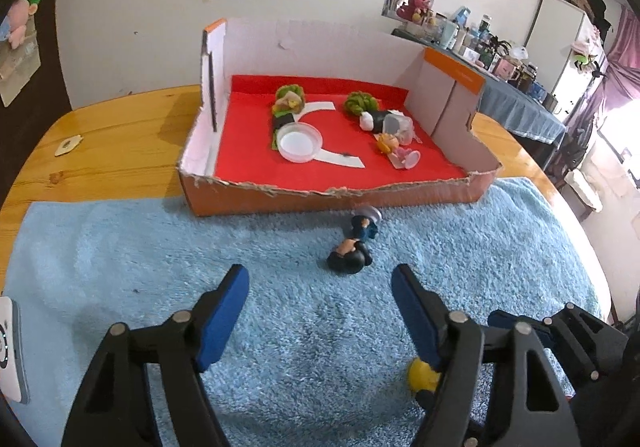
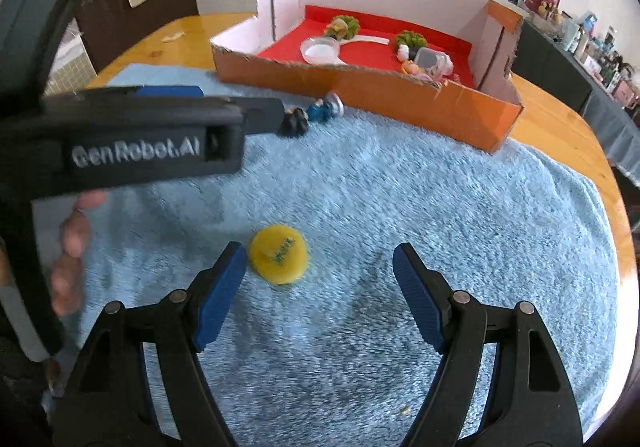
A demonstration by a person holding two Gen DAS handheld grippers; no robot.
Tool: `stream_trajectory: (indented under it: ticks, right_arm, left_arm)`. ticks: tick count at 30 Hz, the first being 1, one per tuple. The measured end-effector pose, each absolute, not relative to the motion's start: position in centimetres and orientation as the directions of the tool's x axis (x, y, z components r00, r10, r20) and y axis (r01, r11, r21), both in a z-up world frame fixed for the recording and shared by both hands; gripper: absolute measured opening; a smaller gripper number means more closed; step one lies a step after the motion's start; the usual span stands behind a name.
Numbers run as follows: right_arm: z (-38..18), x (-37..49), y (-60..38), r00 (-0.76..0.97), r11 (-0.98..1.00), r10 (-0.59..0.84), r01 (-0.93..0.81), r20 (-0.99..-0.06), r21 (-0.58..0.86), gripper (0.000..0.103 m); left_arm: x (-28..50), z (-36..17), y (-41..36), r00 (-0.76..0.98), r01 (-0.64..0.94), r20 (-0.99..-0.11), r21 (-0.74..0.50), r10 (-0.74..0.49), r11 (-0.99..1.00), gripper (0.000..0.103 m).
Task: Organize objects
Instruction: 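Close the left tool on the dark blue figurine while the right tool closes on the yellow lid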
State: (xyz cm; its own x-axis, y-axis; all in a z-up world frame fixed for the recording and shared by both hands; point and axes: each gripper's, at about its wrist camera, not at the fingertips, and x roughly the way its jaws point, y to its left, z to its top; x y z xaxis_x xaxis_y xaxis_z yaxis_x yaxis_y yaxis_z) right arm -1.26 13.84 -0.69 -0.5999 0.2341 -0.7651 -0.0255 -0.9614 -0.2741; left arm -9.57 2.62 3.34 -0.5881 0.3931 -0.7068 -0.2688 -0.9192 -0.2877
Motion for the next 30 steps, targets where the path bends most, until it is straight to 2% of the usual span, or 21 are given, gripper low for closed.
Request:
stream_trajectory:
  ticks: [6,11,14,18,20,22,23,25,27,30]
  right_arm:
    - [-0.4,-1.2,15.8,-0.602,-0.967,0.237,-0.069,-0.763,-0.246,0.075]
    - [0.0,-1.3,16.5,-0.608,-0.966,0.245,-0.090,-0.755,-0.241,0.074]
    - [0.0,-1.5,16.3,-0.613,-0.965,0.246,-0.083,-0.751,-0.248,0.072]
    - [-0.3,-2.0,16.2,-0.608,-0.969,0.232,-0.073,-0.759,-0.238,0.061]
    - [-0.7,-2.1,16.1,-0.604,-0.969,0.230,-0.068,-0.763,-0.239,0.058]
    - [-0.7,-2.0,15.9,-0.609,-0.968,0.232,-0.065,-0.758,-0.243,0.049]
    - [-0.6,-2.0,15.9,-0.611,-0.969,0.228,-0.065,-0.758,-0.239,0.046]
    - [-0.5,-2.0,15.9,-0.613,-0.972,0.215,-0.060,-0.761,-0.227,0.033]
    - [-0.5,-1.9,15.7,-0.613,-0.976,0.199,-0.050,-0.764,-0.214,0.028]
    - [-0.4,-1.8,15.5,-0.615,-0.977,0.190,-0.045,-0.765,-0.207,0.028]
  left_arm:
    - [-10.4,2.9,3.7,-0.575,-0.293,-0.712,-0.281,0.403,-0.914,0.066]
    - [-11.1,2.6,4.8,-0.568,-0.316,-0.716,-0.265,0.406,-0.911,0.065]
    - [-11.6,2.3,5.5,-0.562,-0.330,-0.722,-0.252,0.404,-0.910,0.056]
    - [-12.1,1.6,5.9,-0.545,-0.345,-0.733,-0.246,0.407,-0.906,0.041]
    - [-12.0,1.4,5.8,-0.552,-0.347,-0.729,-0.241,0.405,-0.907,0.038]
    - [-12.0,1.4,5.7,-0.550,-0.350,-0.724,-0.254,0.417,-0.902,0.032]
    - [-12.1,1.4,5.6,-0.548,-0.351,-0.723,-0.259,0.421,-0.900,0.032]
    - [-12.1,1.5,5.6,-0.548,-0.353,-0.723,-0.257,0.421,-0.900,0.032]
    - [-11.9,1.5,5.7,-0.554,-0.356,-0.720,-0.250,0.418,-0.901,0.032]
    - [-11.8,1.8,5.6,-0.560,-0.358,-0.710,-0.258,0.427,-0.897,0.032]
